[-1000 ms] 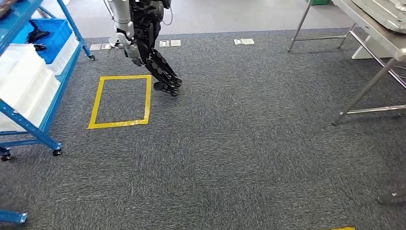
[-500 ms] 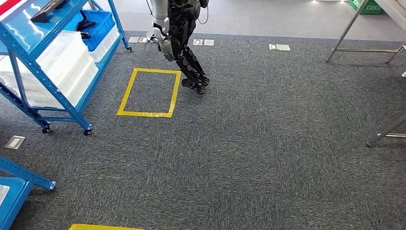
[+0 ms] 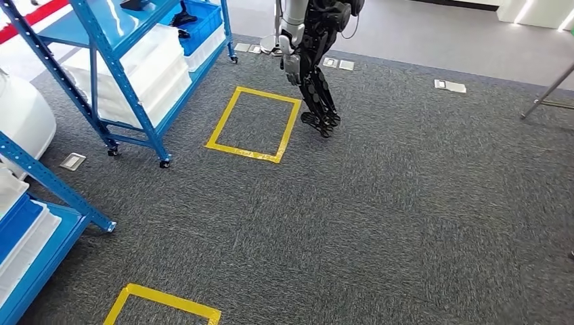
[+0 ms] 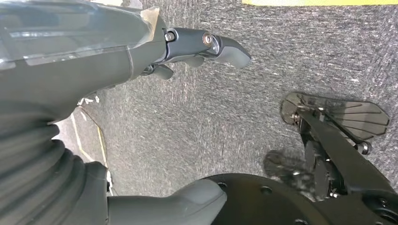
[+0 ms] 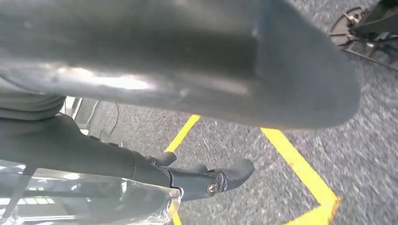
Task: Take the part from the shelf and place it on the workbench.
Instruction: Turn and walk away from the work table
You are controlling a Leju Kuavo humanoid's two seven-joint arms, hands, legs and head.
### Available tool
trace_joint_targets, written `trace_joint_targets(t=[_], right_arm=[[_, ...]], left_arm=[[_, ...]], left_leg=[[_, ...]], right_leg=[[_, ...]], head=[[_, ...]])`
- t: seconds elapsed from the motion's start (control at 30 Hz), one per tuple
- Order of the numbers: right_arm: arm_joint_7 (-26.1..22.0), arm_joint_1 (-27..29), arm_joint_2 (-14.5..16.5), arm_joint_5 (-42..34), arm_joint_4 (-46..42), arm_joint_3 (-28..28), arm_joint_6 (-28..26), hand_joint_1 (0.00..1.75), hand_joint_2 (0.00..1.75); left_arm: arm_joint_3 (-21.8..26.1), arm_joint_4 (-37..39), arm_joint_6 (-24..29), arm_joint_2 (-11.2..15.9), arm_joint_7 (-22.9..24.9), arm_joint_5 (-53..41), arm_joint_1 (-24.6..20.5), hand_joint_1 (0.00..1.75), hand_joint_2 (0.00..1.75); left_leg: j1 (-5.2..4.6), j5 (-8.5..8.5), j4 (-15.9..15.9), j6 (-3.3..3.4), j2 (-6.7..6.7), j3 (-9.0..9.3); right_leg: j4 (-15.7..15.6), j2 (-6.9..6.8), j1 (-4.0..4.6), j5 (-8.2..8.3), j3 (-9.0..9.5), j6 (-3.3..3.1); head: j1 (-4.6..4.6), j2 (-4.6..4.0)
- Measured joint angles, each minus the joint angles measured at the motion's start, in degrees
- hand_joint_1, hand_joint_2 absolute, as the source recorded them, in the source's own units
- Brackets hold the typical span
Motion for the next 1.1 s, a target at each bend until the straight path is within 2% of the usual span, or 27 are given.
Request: trace_joint_targets(t=[0.07, 0.1, 0.17, 0.2, 0.23, 0.27, 0.3, 0.33, 0.37, 0.4, 0.43, 0.47, 0.5, 0.57, 0.6, 0.63, 0.7, 0.73, 0.77, 0.83, 0.87, 0.9, 0.93, 0.97, 1.0, 1.03, 1.1], right_arm=[[0.9, 0.0, -0.7, -0.1, 0.0, -0.6, 0.2, 0.00, 0.00], [1.6, -0.2, -1.0, -0.2, 0.0, -0.9, 0.4, 0.00, 0.00], [3.0, -0.4, -1.5, -0.5, 0.0, -1.5, 0.7, 0.00, 0.00], [3.7, -0.6, -1.8, -0.7, 0.0, -1.9, 0.8, 0.00, 0.00], [4.0, -0.5, -2.0, -0.8, 0.0, -2.3, 0.8, 0.00, 0.00], [4.2, -0.4, -2.2, -0.9, 0.0, -2.6, 0.8, 0.00, 0.00], [4.3, -0.2, -2.4, -1.0, 0.0, -3.0, 0.8, 0.00, 0.00], [4.4, 0.1, -2.5, -1.0, 0.0, -3.3, 0.8, 0.00, 0.00], [4.4, 0.4, -2.6, -1.1, 0.0, -3.5, 0.8, 0.00, 0.00], [4.4, 0.5, -2.7, -1.1, 0.0, -3.7, 0.8, 0.00, 0.00], [4.5, 0.6, -2.7, -1.2, 0.0, -3.9, 0.8, 0.00, 0.00], [4.6, 0.6, -2.8, -1.4, 0.0, -4.1, 0.7, 0.00, 0.00], [4.8, 0.5, -2.8, -1.7, 0.0, -4.3, 0.6, 0.00, 0.00], [5.4, 0.6, -2.7, -2.3, 0.0, -5.0, 0.2, 0.00, 0.00], [5.7, 0.7, -2.7, -2.5, 0.0, -5.4, -0.1, 0.00, 0.00], [6.0, 0.8, -2.7, -2.8, 0.0, -5.7, -0.3, 0.00, 0.00], [6.7, 0.8, -2.6, -3.1, 0.0, -6.4, -0.9, 0.00, 0.00], [7.0, 0.9, -2.5, -3.3, 0.0, -6.7, -1.1, 0.00, 0.00], [7.2, 1.0, -2.4, -3.4, 0.0, -7.0, -1.3, 0.00, 0.00], [7.7, 1.5, -2.1, -3.6, 0.0, -7.5, -1.8, 0.00, 0.00], [7.9, 1.8, -1.8, -3.6, 0.0, -7.7, -2.1, 0.00, 0.00], [8.0, 2.0, -1.5, -3.6, 0.0, -7.9, -2.4, 0.00, 0.00], [8.1, 2.3, -1.2, -3.6, 0.0, -8.0, -2.8, 0.00, 0.00], [8.2, 2.5, -0.8, -3.6, 0.0, -8.0, -3.0, 0.00, 0.00], [8.2, 2.7, -0.5, -3.6, 0.0, -8.1, -3.2, 0.00, 0.00], [8.2, 2.7, -0.3, -3.5, 0.0, -8.1, -3.3, 0.00, 0.00], [7.7, 2.7, 0.2, -3.3, 0.1, -8.2, -3.5, 0.00, 0.00]], left_arm=[[-0.2, 0.0, 0.3, 0.0, 0.0, -0.8, -0.3, 0.00, 1.75], [-0.4, 0.1, 0.4, 0.0, 0.0, -1.2, -0.4, 0.00, 1.75], [-1.0, 0.1, 0.5, -0.1, 0.0, -2.2, -0.4, 0.00, 1.75], [-1.4, 0.2, 0.4, -0.1, 0.1, -2.8, -0.4, 0.00, 1.75], [-1.7, 0.2, 0.4, -0.2, 0.1, -3.3, -0.5, 0.00, 1.75], [-2.1, 0.3, 0.3, -0.3, 0.1, -3.7, -0.6, 0.00, 1.75], [-2.5, 0.3, 0.3, -0.3, 0.2, -3.9, -0.8, 0.00, 1.75], [-2.8, 0.3, 0.3, -0.3, 0.2, -4.1, -0.9, 0.00, 1.75], [-3.0, 0.3, 0.3, -0.3, 0.2, -4.1, -1.0, 0.00, 1.75], [-3.2, 0.3, 0.3, -0.3, 0.2, -4.1, -1.1, 0.00, 1.75], [-3.3, 0.3, 0.3, -0.3, 0.3, -4.3, -1.1, 0.00, 1.75], [-3.4, 0.3, 0.3, -0.3, 0.4, -4.6, -1.1, 0.00, 1.75], [-3.7, 0.3, 0.4, -0.3, 0.6, -5.1, -1.1, 0.00, 1.75], [-4.6, 0.2, 0.6, -0.3, 1.2, -6.4, -1.4, 0.00, 1.75], [-5.0, 0.2, 0.7, -0.3, 1.5, -7.0, -1.7, 0.00, 1.75], [-5.5, 0.2, 0.8, -0.3, 2.0, -7.5, -2.0, 0.00, 1.75], [-6.5, 0.2, 1.0, -0.6, 3.2, -8.5, -2.5, 0.00, 1.75], [-6.9, 0.2, 1.1, -0.7, 3.8, -9.0, -2.8, 0.00, 1.75], [-7.4, 0.2, 1.2, -0.8, 4.5, -9.4, -3.1, 0.00, 1.75], [-8.3, 0.2, 1.2, -1.0, 5.4, -10.0, -3.8, 0.00, 1.75], [-8.7, 0.2, 1.2, -1.1, 5.7, -10.2, -4.0, 0.00, 1.75], [-9.0, 0.2, 1.1, -1.1, 5.8, -10.3, -4.1, 0.00, 1.75], [-9.3, 0.2, 1.0, -1.1, 5.9, -10.3, -4.2, 0.00, 1.75], [-9.5, 0.2, 0.9, -1.1, 6.0, -10.4, -4.2, 0.00, 1.75], [-9.7, 0.2, 0.8, -1.1, 6.0, -10.4, -4.2, 0.00, 1.75], [-9.9, 0.2, 0.7, -1.1, 6.1, -10.4, -4.3, 0.00, 1.75], [-10.2, 0.2, 0.7, -1.1, 6.2, -10.5, -4.5, 0.00, 1.75]], left_leg=[[-0.21, 0.06, 0.2, -0.48, -1.43, -0.09], [-0.25, 0.13, 0.2, -0.85, -2.04, -0.25], [-0.07, 0.41, 0.1, -1.68, -3.14, -0.61], [0.07, 0.34, 0.3, -2.02, -2.80, -0.87], [0.07, -0.31, 1.2, -2.24, -1.57, -1.35], [0.03, -1.64, 3.1, -2.38, 0.11, -2.26], [-0.01, -3.63, 6.3, -2.49, 2.07, -3.69], [-0.05, -5.79, 10.2, -2.61, 3.30, -5.51], [-0.03, -7.47, 14.0, -2.71, 3.84, -7.21], [-0.02, -8.23, 16.4, -2.76, 4.09, -8.23], [-0.02, -7.91, 16.7, -2.73, 4.27, -8.17], [-0.04, -6.57, 14.4, -2.63, 4.60, -6.69], [-0.10, -4.87, 10.4, -2.46, 5.51, -4.28], [-0.40, -2.57, 2.8, -1.87, 8.37, 0.17], [-0.63, -2.18, 1.0, -1.54, 9.26, 1.17], [-0.87, -2.10, 0.5, -1.23, 9.35, 1.33], [-0.93, -1.54, 0.1, -0.56, 7.70, 1.14], [-0.81, -1.19, -0.2, -0.17, 6.98, 1.17], [-0.63, -0.81, -0.6, 0.21, 6.22, 1.18], [-0.49, -0.34, -0.8, 0.71, 4.69, 0.99], [-0.49, -0.21, -0.8, 0.82, 3.76, 0.82], [-0.48, -0.13, -0.8, 0.84, 2.84, 0.70], [-0.47, -0.06, -0.7, 0.79, 1.91, 0.66], [-0.43, 0.00, -0.7, 0.70, 1.03, 0.68], [-0.38, 0.03, -0.7, 0.56, 0.21, 0.73], [-0.37, 0.06, -0.6, 0.33, -0.58, 0.69], [-0.53, 0.01, -0.3, -0.36, -1.91, 0.37]], right_leg=[[-7.4, 2.06, -0.30, 2.80, 3.19, 0.30], [-9.2, 2.63, -0.28, 3.39, 3.84, 0.03], [-9.6, 1.85, -0.04, 3.73, 4.05, -0.94], [-9.7, 1.18, 0.01, 3.94, 4.13, -1.46], [-9.8, 0.56, -0.03, 4.14, 4.21, -1.89], [-9.9, -0.14, -0.07, 4.31, 4.17, -2.28], [-10.0, -0.94, 0.00, 4.37, 4.11, -2.58], [-10.0, -1.77, 0.17, 4.33, 4.03, -2.74], [-10.0, -2.66, 0.35, 4.30, 3.90, -2.85], [-10.0, -3.53, 0.48, 4.26, 3.72, -2.90], [-10.0, -4.32, 0.56, 4.22, 3.57, -2.94], [-10.0, -5.04, 0.60, 4.18, 3.50, -2.97], [-10.0, -5.70, 0.65, 4.13, 3.66, -2.99], [-9.9, -6.90, 0.95, 3.94, 4.12, -2.80], [-9.9, -7.48, 1.06, 3.86, 4.40, -2.59], [-9.9, -8.12, 1.09, 3.81, 4.54, -2.31], [-9.9, -9.09, 0.93, 3.64, 4.81, -1.72], [-9.4, -8.34, 0.81, 3.24, 4.68, -1.48], [-7.8, -6.72, 0.70, 2.30, 4.03, -1.41], [-1.2, -2.74, 0.43, -0.83, 0.94, -1.52], [3.0, -1.65, 0.37, -2.40, -1.11, -1.54], [6.1, -1.25, 0.33, -3.31, -2.67, -1.38], [7.2, -1.09, 0.27, -3.27, -3.32, -1.01], [5.9, -0.95, 0.13, -2.24, -2.82, -0.49], [2.2, -0.52, -0.09, -0.47, -1.22, 0.10], [-2.3, 0.86, -0.45, 1.38, 0.74, 0.63], [-8.7, 3.09, -0.80, 3.68, 3.33, 0.58]], head=[[0.08, 0.00], [0.07, 0.00], [0.01, 0.00], [-0.03, 0.00], [-0.17, 0.00], [-0.40, 0.00], [-0.62, 0.00], [-0.82, 0.00], [-0.89, 0.00], [-0.88, 0.00], [-0.90, 0.00], [-0.91, 0.00], [-0.91, 0.00], [-0.84, 0.00], [-0.76, 0.00], [-0.68, 0.00], [-0.64, 0.00], [-0.56, 0.00], [-0.46, 0.00], [-0.18, 0.00], [-0.11, 0.00], [-0.08, 0.00], [-0.06, 0.00], [-0.04, 0.00], [-0.04, 0.00], [0.03, 0.00], [0.07, 0.00]])
